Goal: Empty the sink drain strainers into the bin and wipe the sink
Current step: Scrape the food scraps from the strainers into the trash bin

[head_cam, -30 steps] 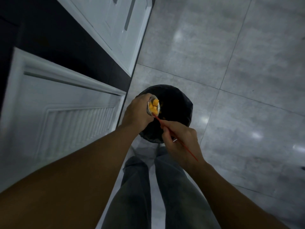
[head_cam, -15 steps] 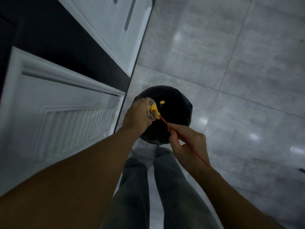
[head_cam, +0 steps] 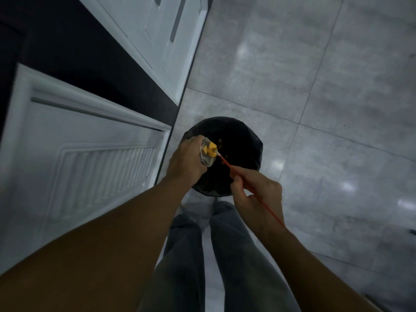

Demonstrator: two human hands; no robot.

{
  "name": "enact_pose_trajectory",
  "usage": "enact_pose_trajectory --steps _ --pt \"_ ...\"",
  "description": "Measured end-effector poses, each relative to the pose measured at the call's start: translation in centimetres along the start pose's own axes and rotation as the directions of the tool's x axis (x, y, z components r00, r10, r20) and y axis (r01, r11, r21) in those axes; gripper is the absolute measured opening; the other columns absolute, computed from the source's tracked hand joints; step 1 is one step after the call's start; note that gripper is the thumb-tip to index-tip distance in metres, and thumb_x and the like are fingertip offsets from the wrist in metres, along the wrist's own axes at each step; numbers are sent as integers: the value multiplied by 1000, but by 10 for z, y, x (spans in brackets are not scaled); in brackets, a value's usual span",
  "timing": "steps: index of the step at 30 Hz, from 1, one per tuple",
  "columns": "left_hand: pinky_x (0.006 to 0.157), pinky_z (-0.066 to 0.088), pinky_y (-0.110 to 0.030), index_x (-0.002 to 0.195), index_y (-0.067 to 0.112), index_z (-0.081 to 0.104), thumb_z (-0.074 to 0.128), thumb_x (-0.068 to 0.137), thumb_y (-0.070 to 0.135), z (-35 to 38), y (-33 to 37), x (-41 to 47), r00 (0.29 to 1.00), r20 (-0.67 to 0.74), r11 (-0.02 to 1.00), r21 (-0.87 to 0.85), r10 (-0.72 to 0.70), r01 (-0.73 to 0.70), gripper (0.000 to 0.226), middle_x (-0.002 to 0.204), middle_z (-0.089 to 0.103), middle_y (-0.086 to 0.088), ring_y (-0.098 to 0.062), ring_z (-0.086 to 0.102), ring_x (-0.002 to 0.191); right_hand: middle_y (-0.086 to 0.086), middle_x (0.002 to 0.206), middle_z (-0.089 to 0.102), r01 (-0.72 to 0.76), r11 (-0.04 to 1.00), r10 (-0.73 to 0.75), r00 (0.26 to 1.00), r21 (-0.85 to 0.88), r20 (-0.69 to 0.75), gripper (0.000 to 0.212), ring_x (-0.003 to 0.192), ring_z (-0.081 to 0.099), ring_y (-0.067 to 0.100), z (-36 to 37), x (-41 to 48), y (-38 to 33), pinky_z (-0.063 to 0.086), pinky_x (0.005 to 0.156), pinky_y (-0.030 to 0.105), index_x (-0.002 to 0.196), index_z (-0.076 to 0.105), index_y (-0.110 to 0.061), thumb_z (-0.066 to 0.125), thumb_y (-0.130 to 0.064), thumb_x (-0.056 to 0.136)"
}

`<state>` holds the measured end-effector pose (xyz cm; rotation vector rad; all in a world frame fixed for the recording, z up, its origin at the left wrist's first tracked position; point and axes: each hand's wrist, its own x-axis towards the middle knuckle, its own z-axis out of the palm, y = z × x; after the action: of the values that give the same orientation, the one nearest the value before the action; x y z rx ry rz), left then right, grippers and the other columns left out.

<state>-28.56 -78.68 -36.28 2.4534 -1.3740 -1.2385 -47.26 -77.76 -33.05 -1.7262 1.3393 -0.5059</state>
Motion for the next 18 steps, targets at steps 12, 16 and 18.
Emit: enact_pose_trajectory --steps 12,16,18 --pt "99 54 -48 141 18 49 84 73 14 1 3 -2 1000 -13 999 -45 5 -6 76 136 60 -8 -28 57 125 -27 102 63 -13 1000 13 1000 -9 19 27 94 65 -10 5 -1 3 51 85 6 118 70 -25 57 -17 96" --pt "100 53 -48 143 18 48 84 73 12 1 2 -3 1000 -16 999 -45 3 -4 79 139 58 -8 -29 56 127 -32 99 61 -55 998 53 995 -22 -83 26 89 64 -12 2 -3 7 48 81 2 116 71 -24 59 -13 95" --pt "101 53 -48 143 18 48 84 73 10 2 0 -4 1000 -19 999 -50 -2 1 79 139 58 -8 -29 56 127 -24 99 65 -43 999 40 993 -24 -108 24 88 65 -11 0 -6 8 49 80 3 114 72 -21 60 -12 95"
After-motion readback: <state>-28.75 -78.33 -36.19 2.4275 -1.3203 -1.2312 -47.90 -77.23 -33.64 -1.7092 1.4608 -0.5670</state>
